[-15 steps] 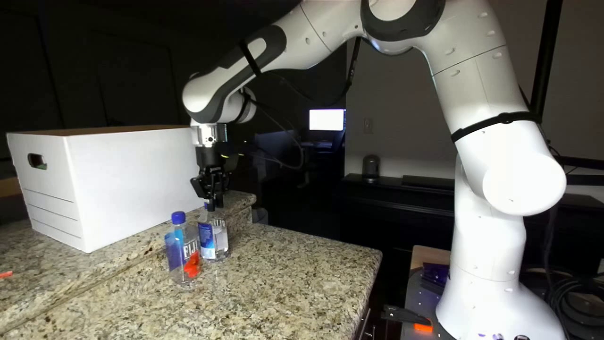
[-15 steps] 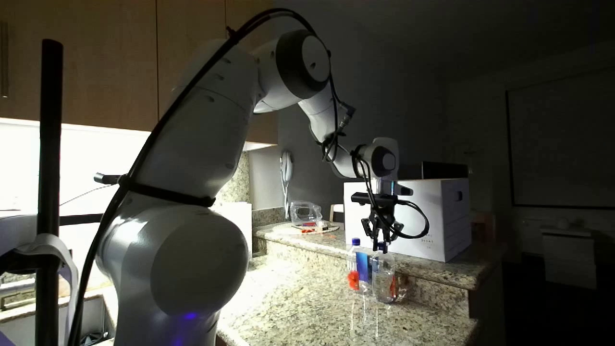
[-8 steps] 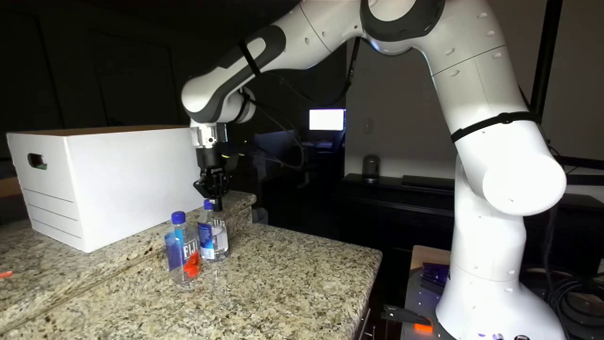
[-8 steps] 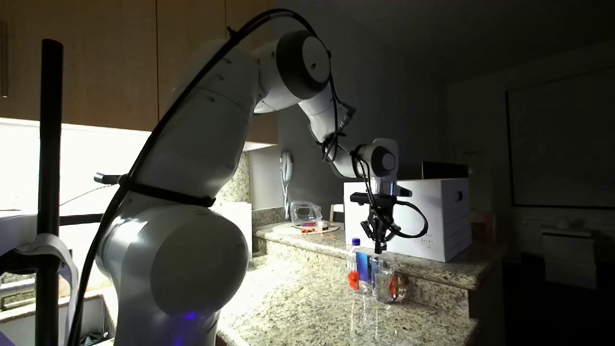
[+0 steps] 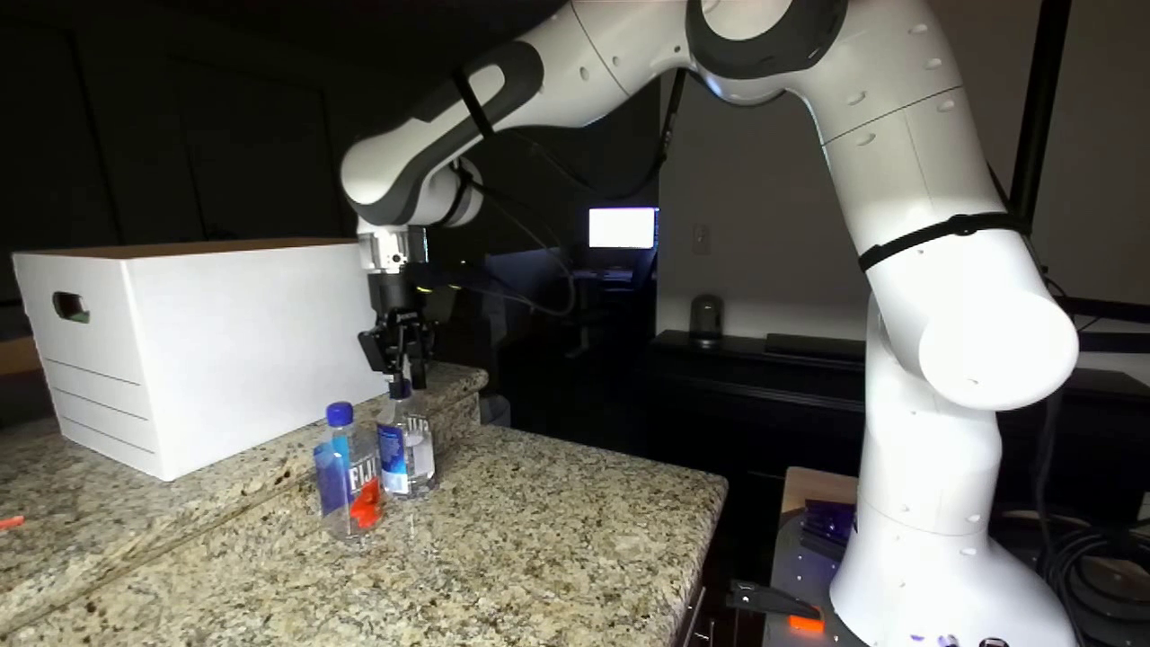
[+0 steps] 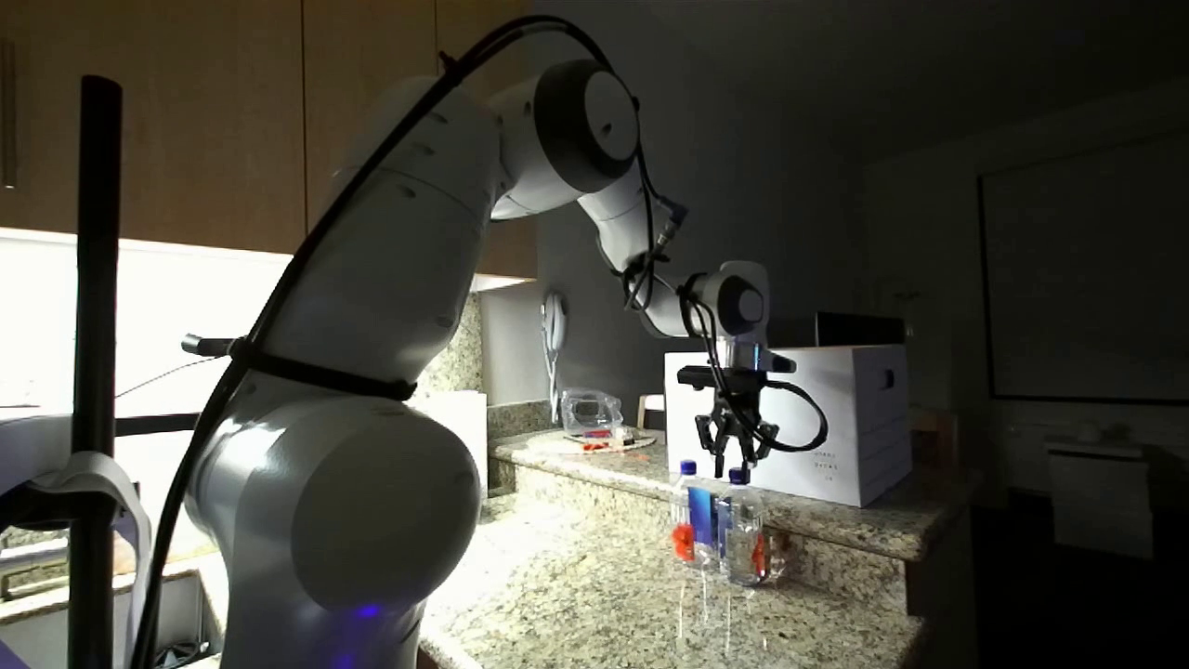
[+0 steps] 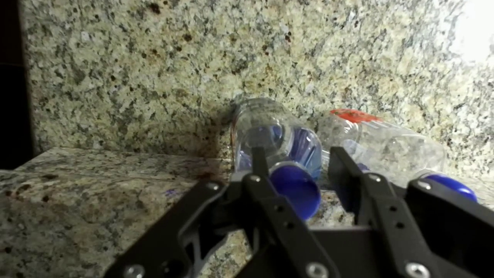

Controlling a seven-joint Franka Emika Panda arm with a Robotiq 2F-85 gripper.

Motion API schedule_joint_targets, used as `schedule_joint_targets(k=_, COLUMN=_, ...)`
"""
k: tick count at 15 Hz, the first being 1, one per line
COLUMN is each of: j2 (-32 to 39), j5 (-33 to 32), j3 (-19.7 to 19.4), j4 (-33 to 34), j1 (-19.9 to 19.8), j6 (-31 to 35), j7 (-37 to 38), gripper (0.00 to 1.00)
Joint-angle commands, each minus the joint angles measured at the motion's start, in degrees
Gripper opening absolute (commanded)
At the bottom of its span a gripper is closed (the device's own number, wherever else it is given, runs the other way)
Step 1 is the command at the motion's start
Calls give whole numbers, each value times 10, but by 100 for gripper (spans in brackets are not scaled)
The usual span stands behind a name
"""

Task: Place two empty water bottles inside the white storage box

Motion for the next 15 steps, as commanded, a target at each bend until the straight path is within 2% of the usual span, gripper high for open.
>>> schedule_joint_targets(k=1, j2=13, j5=1, j3=9, j4=19, j1=-6, j6=1, j7=3, gripper=77)
schedule_joint_targets(k=4, j2=27, j5=3, j3=10, j4=33, j1=-6, j6=-4, j7=3, gripper=96)
schedule_joint_targets(k=5, j2=32, j5=1, j3=10, j4=38, j1=-6, j6=-7, j7=4, gripper=52)
schedule_joint_targets(k=6, j2=37, j5=0, j3=10, j4=42, j1=-6, j6=-10, j7=4, gripper=56)
schedule_joint_targets(k=7, j2=40, j5=-1, j3=10, j4=44, j1=-5, j6=-11, j7=5, gripper=54)
schedule_joint_targets(k=13, j2=42, j5=-9, j3=8, j4=48, j1=-3, j6=-15, j7=8, gripper=14)
schedule_joint_targets(k=15, j2=42, j5=-11, j3=8, j4=51, j1=-3, j6=-18, j7=9, gripper=15)
